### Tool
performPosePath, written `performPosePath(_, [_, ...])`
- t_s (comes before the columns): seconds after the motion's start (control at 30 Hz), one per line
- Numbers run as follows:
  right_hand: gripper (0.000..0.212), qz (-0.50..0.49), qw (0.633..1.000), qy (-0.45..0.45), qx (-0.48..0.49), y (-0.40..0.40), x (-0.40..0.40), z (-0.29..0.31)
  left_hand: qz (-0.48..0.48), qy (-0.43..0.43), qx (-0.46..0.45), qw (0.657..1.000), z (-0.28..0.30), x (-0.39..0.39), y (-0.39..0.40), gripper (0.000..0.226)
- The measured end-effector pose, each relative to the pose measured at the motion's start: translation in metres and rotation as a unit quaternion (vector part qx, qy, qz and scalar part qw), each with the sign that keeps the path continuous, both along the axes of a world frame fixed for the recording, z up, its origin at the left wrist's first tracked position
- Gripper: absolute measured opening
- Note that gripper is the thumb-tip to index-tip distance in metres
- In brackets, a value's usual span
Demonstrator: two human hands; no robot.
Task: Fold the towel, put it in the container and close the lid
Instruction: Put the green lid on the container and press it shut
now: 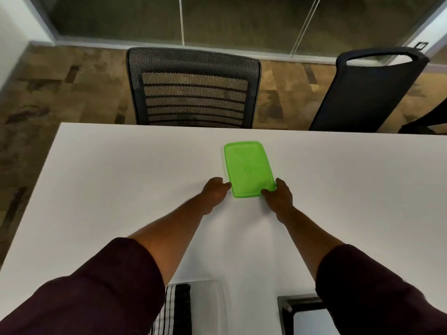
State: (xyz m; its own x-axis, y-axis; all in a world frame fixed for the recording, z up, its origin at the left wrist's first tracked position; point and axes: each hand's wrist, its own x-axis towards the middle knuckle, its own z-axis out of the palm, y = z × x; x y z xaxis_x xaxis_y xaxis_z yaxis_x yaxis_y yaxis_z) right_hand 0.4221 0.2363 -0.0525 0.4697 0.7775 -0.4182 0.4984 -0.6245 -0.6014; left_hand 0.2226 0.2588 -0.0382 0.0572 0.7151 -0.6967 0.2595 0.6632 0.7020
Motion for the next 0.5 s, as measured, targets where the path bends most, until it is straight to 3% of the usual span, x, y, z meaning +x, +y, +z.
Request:
performPosePath(0.07, [0.058, 0.006, 1.000, 0.001, -0.011, 0.002, 0.001, -0.003, 0.019, -0.018, -0.009, 1.000, -0.005, 0.007, -0.001, 0.054])
performPosePath(0.17, [0.066, 0.011, 1.000, 0.002, -0.023, 0.004, 0.001, -0.005, 0.056, -0.057, -0.015, 0.997, -0.006, 0.017, -0.004, 0.032])
performPosePath(0.3, [0.052, -0.015, 1.000, 0.008, -0.007, 0.001, 0.002, -0.008, 0.107, -0.092, -0.045, 0.989, -0.006, 0.021, -0.005, 0.016])
performPosePath(0.4, [0.042, -0.021, 0.999, 0.025, 0.007, -0.006, 0.003, -0.006, 0.133, -0.118, -0.060, 0.982, 0.007, 0.020, -0.013, 0.039])
performPosePath(0.5, [0.040, -0.080, 0.990, 0.112, 0.041, -0.016, -0.001, 0.000, 0.144, -0.140, -0.070, 0.977, 0.017, 0.014, -0.026, 0.065])
